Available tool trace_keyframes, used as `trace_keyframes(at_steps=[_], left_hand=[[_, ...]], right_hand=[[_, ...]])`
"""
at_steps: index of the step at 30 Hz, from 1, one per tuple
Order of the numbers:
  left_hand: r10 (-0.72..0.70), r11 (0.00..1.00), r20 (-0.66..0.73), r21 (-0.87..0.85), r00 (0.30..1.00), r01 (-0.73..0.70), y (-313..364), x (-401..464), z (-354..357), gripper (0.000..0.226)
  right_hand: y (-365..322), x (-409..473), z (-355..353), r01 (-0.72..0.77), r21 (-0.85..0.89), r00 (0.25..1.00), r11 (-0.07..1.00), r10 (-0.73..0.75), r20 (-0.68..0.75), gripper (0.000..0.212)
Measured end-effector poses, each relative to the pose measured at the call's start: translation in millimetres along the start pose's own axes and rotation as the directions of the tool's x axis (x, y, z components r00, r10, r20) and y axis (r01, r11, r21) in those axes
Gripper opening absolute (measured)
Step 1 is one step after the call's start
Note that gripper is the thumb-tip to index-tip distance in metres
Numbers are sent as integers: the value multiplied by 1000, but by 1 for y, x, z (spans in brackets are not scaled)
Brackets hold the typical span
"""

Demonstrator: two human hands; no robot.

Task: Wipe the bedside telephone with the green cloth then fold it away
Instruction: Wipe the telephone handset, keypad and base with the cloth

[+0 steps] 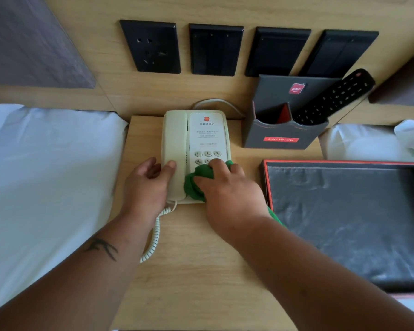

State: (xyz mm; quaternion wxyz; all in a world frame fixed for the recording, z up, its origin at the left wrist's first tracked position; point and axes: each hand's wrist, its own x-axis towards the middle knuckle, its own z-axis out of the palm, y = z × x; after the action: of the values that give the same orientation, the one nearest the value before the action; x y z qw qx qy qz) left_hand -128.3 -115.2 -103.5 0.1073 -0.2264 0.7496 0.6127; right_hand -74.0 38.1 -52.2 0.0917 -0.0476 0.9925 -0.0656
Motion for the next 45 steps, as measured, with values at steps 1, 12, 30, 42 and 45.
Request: trace_keyframes(at_steps=[1,12,30,42,45], left_hand=[[-2,1000,-4,2,1000,2,0,0,0,74],[-4,1000,30,20,1000,3,4,-2,2,74],[-20,997,16,-70,1000,21,-4,2,2,51],[7,996,44,-94,999,-3,-14,13,0,78],[11,997,31,-75,999,-9,-17,15,1,78]], right_hand=[[2,-1,0,10,-21,1000,1000,-9,17,39],[1,7,-27,45,-90,999,995,-46,-16,33],[-29,-33,4,195,4,978,981,-195,69,39],[5,-34,19,103,-89,991,991,-94,96,44],[20,-38,19,41,-111,995,993,-31,91,39]])
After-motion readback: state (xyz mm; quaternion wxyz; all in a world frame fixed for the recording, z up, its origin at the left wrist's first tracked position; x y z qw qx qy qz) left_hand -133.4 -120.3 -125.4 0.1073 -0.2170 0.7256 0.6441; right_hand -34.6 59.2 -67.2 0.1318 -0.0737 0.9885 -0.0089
